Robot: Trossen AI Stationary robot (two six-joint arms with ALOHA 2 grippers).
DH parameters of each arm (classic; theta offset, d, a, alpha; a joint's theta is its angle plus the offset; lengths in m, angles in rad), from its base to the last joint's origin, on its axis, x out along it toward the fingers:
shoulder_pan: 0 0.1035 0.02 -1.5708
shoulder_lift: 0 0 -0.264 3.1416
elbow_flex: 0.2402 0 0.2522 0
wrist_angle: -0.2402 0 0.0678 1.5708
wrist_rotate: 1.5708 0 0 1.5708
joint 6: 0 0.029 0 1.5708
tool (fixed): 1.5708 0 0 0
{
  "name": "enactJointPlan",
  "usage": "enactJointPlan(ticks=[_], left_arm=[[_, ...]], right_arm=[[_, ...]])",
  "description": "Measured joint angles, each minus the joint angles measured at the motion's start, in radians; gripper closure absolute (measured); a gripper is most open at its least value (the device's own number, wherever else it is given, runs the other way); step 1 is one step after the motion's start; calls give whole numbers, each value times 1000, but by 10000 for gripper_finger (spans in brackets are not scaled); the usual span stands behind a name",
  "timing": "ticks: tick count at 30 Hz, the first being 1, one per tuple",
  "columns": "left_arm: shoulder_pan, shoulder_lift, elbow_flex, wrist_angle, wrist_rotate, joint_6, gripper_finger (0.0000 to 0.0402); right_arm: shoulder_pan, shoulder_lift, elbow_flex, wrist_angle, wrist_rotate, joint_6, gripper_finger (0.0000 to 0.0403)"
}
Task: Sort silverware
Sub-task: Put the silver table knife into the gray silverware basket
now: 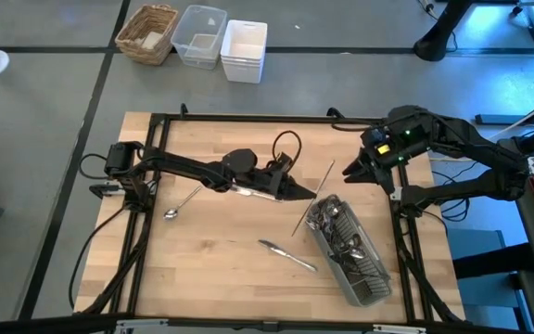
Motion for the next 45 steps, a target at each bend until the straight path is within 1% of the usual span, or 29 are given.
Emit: enactJointPlan(ticks=[2,5,10,13,16,20,24,27,29,31,37,41,45], left_arm=[[0,0,0,-1,-4,-56,361],[0,0,0,1,-3,-142,360],[-1,0,0,1,-21,-285,360],[-1,0,0,1,-64,-385,359],[-1,0,0,1,-143,-478,359],[3,0,0,4,-240,-498,359],[16,0,0,7,-246,-518,359],[19,0,0,5,-247,-539,359],[21,0,0,3,-247,-546,359],[21,0,0,0,-247,-550,359],[19,0,0,-3,-239,-550,359],[12,0,0,-67,-232,-551,359],[5,0,0,-129,-219,-577,359]], right_arm=[[0,-1,0,13,0,-46,269],[0,-17,0,35,10,-162,269],[0,-49,0,53,115,-354,269],[0,-55,0,54,152,-452,269],[0,-52,0,57,174,-550,269],[0,-33,0,61,213,-753,269],[0,-7,0,71,245,-940,269],[0,21,0,76,245,-1112,269],[0,36,0,95,245,-1190,269],[0,53,0,107,245,-1222,269],[0,98,0,113,245,-1224,269],[0,110,0,114,240,-1224,269],[0,117,0,111,189,-1218,269]])
